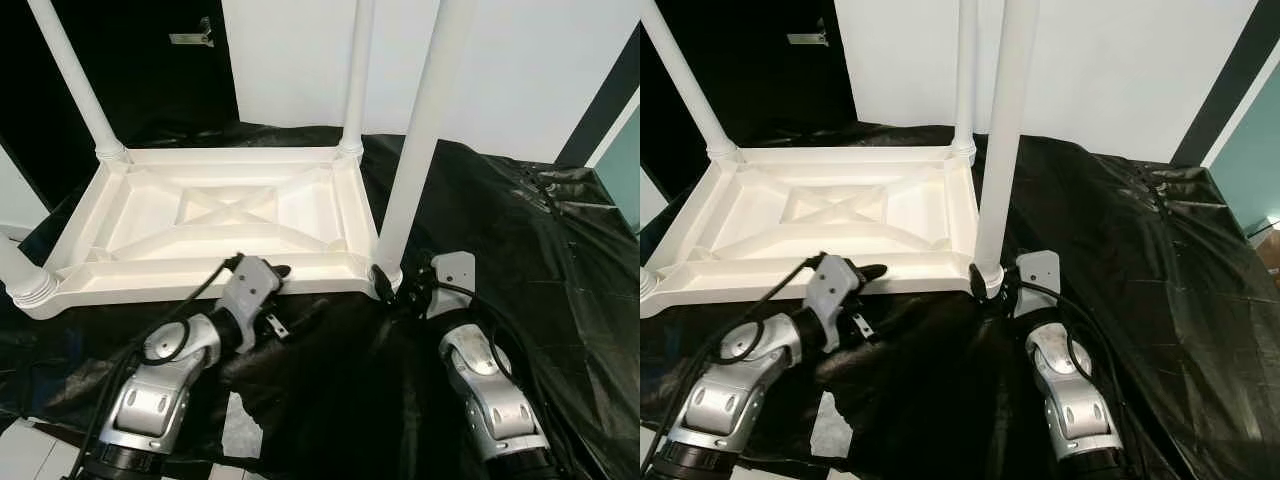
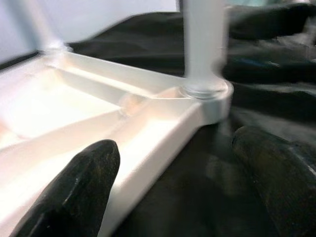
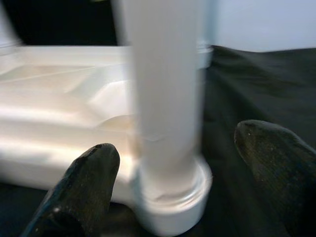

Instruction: Building children table

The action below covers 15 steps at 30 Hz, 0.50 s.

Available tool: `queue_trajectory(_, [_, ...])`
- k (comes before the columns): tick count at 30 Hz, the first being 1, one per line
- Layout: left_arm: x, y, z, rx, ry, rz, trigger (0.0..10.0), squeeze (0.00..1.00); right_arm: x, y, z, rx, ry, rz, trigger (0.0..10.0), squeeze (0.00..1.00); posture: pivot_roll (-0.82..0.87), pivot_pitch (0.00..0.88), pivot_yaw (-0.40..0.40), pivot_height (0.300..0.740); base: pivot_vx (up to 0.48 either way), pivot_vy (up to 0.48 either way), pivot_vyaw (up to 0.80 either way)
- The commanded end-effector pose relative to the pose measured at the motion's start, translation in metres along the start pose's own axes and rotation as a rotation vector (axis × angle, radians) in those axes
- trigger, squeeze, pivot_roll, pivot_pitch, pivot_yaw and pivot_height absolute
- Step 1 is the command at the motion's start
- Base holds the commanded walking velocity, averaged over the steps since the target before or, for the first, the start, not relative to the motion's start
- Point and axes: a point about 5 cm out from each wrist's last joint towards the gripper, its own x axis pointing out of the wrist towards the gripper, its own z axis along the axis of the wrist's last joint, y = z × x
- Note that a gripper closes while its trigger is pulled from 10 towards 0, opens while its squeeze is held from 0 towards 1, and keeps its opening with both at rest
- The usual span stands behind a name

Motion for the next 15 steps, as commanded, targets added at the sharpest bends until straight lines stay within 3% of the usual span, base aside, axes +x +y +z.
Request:
queue_trajectory(1, [-0.006,0.015,-0.003,0.01,0.009,0.124,10.0,0.0,-0.005,0.003,-0.004,0.013,0.021,0.039,10.0,0.0,0.04,0.0,-0.056,0.74,0.0,0.0,0.0])
queue_trajectory(7, [-0.022,0.058,-0.007,0.028,-0.023,0.359,10.0,0.0,-0.01,0.032,-0.006,0.048,0.023,0.294,10.0,0.0,0.04,0.0,-0.039,0.74,0.0,0.0,0.0])
queue_trajectory(11, [-0.028,0.074,-0.004,0.018,-0.062,0.459,10.0,0.0,-0.006,0.043,-0.001,0.081,0.004,0.419,10.0,0.0,0.04,0.0,-0.037,0.74,0.0,0.0,0.0])
queue_trajectory(15, [-0.03,0.079,-0.002,0.04,-0.085,0.501,10.0,0.0,0.003,0.051,0.004,0.113,-0.029,0.483,10.0,0.0,0.05,0.0,-0.039,0.74,0.0,0.0,0.0])
